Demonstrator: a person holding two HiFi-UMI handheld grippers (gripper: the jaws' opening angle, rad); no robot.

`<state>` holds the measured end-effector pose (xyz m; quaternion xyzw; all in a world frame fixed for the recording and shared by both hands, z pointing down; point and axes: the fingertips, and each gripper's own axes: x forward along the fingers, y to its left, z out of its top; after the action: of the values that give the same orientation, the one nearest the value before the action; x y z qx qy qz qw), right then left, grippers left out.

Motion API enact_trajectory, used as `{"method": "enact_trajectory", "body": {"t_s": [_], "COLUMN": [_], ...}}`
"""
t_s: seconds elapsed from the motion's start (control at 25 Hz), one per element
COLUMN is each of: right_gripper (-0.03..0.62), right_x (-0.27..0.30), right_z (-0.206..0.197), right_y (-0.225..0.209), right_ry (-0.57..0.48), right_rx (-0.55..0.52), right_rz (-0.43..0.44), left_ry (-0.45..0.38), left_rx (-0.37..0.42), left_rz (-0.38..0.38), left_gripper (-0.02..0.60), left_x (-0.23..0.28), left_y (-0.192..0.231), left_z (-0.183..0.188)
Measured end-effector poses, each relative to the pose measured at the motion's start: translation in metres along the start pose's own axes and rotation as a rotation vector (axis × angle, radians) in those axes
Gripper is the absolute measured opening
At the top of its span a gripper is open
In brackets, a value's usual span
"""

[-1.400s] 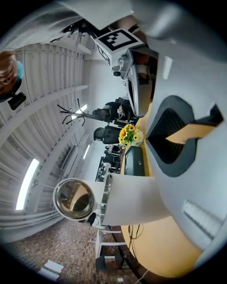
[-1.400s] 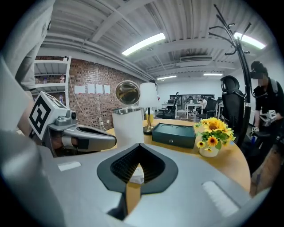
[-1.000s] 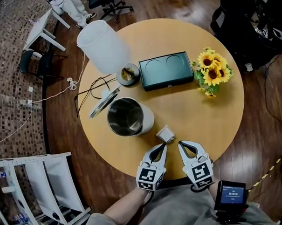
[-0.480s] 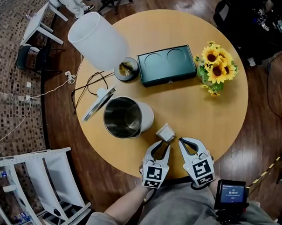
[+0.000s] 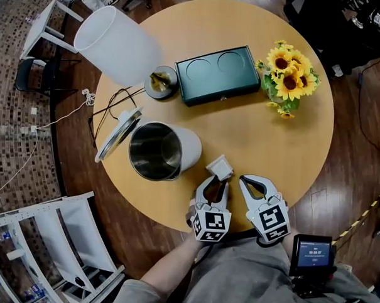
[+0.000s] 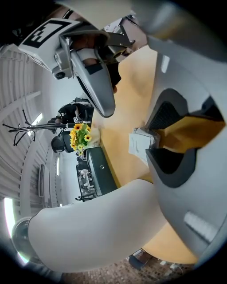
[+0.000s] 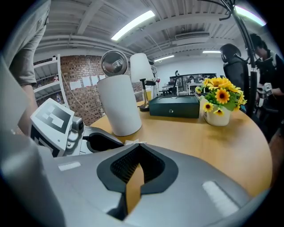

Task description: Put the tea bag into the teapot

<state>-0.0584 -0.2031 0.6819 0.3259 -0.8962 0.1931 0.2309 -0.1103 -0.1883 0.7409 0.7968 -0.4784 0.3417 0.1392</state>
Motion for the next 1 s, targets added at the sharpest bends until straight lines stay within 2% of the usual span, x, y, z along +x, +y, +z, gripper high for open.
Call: {"method": "enact_trajectory", "body": {"t_s": [0.2,0.32,0.72,1.0], "right_gripper": [0.008,0.008,0.008,0.008], "right_x": [-0.001,0.0,-0.004,-0.018], "right_z": [-0.001,-0.002,0.002,0.022], "right_y": [-0.003,-0.004,-0.005,-0.003], "right_ry": [0.002,0.003,-0.009,-0.045], "right_rx": [0.008,0.01,0.007,-0.011], "right_rz": [0.004,0.004,-0.003,-0.024], "left_ry": [0.014,0.022,-0.017,-0.089], "left_rx": [0.009,0.01,0.005,0.013], "left_rz": [0.039,0.056,0.068,0.07], "left_gripper": [0.047,0.017,0.008,0.008], "left_x": [0.0,0.001,-0.008,-0.03], "left_y": [0.006,0.009,0.015,0.016], "left_z": [-0.001,-0.003,0.009,0.04]}}
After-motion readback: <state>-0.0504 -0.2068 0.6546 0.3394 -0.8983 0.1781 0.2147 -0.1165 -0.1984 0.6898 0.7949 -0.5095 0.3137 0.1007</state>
